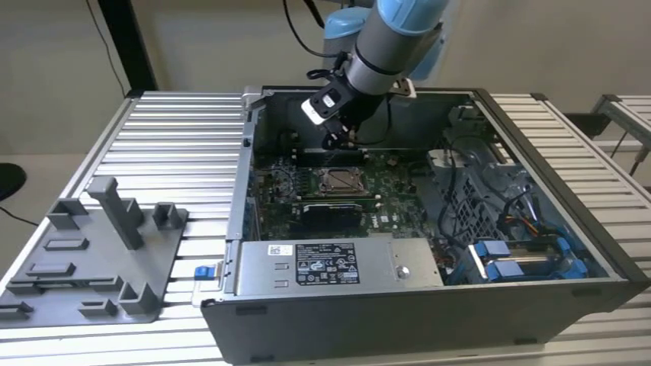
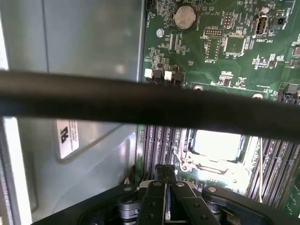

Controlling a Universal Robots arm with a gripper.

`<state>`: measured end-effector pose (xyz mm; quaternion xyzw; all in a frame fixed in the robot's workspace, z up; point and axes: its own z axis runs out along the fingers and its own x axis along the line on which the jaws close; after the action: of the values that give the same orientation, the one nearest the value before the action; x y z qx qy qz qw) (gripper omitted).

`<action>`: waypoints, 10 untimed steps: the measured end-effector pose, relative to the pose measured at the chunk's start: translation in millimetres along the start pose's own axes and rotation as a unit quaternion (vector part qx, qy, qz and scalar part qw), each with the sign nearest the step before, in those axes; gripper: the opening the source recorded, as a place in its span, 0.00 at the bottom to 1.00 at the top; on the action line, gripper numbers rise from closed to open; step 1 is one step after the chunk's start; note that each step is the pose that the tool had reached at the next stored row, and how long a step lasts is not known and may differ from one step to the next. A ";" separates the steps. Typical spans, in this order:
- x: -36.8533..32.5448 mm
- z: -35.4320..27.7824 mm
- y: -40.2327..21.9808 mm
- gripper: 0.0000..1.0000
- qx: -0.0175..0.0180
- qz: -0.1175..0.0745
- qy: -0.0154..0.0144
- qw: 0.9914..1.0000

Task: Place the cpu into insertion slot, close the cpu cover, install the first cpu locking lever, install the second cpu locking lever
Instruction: 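Install the first cpu locking lever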

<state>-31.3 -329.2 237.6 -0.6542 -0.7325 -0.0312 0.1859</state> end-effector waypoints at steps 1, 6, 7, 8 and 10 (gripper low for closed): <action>-0.3 2.5 -2.9 0.00 -0.001 0.000 0.000 1.000; -4.0 9.5 -11.9 0.00 -0.009 -0.004 0.009 1.000; -5.3 9.2 -12.5 0.00 -0.010 -0.006 0.017 1.000; -6.8 8.9 -13.2 0.00 -0.011 -0.008 0.025 1.000; -11.8 8.1 -15.6 0.00 -0.012 -0.009 0.030 0.999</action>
<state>-47.4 -340.3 229.5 -0.6485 -0.7320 -0.0614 0.1997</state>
